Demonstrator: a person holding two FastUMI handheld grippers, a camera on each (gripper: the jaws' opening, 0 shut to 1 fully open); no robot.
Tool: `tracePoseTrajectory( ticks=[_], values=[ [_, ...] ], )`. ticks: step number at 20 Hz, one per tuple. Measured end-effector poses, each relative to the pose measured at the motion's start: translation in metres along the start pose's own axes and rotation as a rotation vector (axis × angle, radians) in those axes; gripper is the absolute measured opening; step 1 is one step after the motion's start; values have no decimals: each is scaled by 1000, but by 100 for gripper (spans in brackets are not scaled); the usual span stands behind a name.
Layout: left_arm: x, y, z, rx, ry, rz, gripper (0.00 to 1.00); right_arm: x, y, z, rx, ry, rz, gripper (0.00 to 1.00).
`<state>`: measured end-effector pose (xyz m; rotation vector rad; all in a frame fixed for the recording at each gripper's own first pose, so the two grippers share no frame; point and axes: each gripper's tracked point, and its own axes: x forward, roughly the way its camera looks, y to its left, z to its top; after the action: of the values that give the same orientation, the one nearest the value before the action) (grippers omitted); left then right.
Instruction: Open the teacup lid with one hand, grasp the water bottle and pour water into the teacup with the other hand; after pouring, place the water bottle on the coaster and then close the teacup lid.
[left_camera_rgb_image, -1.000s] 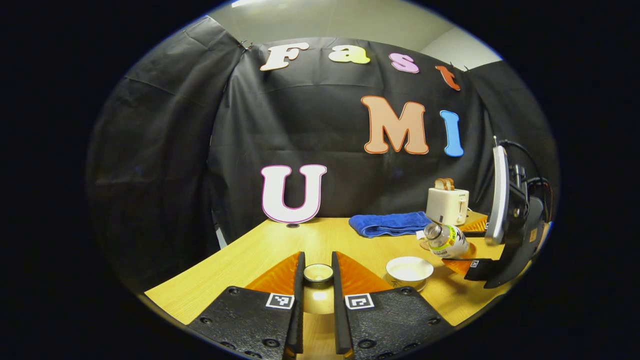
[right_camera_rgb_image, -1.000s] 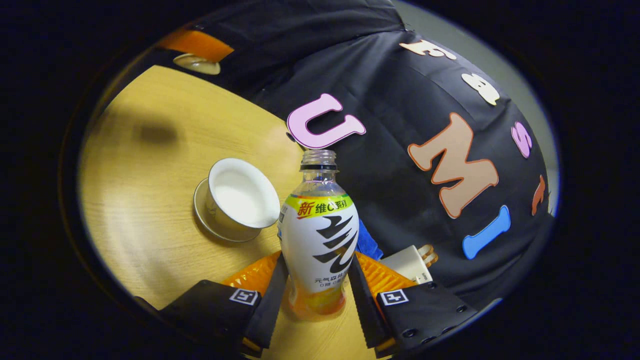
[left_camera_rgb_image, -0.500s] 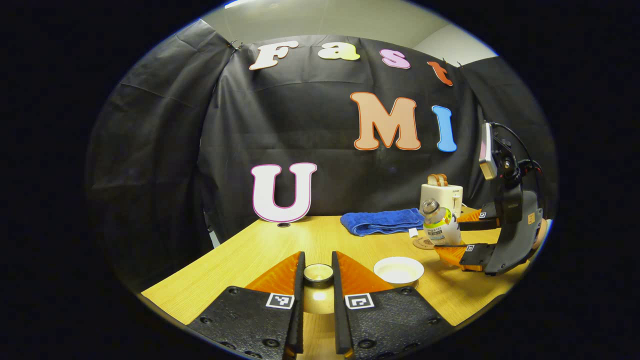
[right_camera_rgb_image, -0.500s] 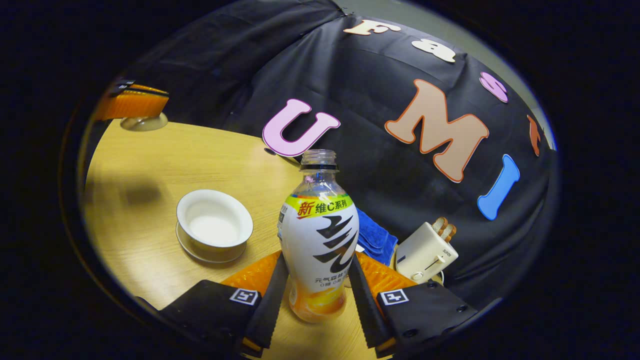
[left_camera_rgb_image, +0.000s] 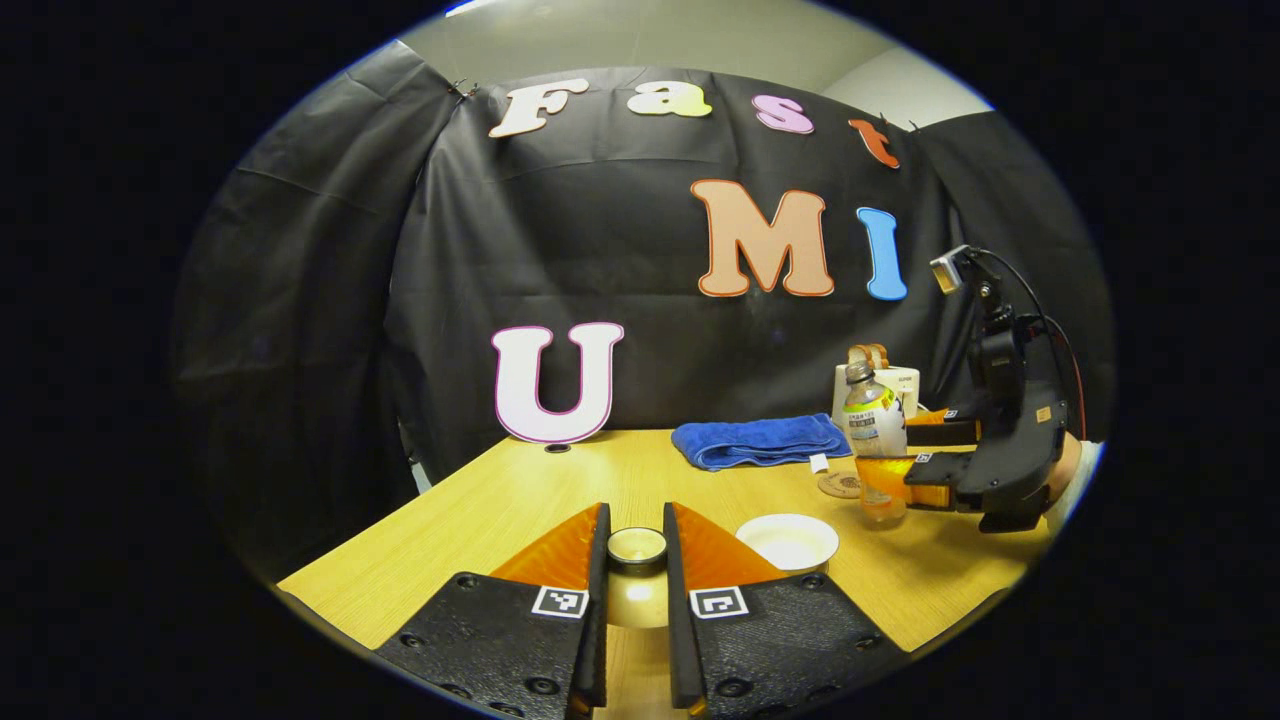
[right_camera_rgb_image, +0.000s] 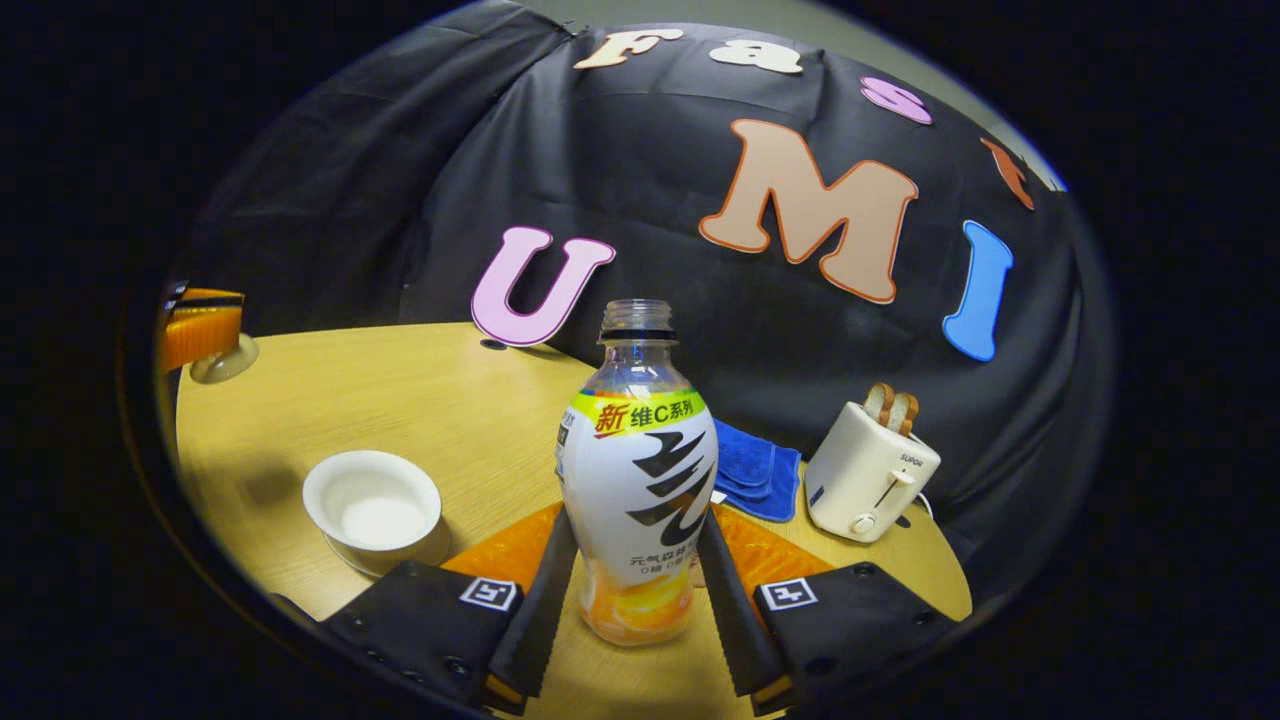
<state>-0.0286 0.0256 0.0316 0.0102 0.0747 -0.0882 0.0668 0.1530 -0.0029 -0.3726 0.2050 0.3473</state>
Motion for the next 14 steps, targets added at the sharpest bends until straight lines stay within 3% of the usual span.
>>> tracePoseTrajectory(
  ticks=[14],
  values=[
    [4, -3, -10, -8, 20, -14, 23, 65, -52, 7, 243, -98, -122, 73]
  ],
)
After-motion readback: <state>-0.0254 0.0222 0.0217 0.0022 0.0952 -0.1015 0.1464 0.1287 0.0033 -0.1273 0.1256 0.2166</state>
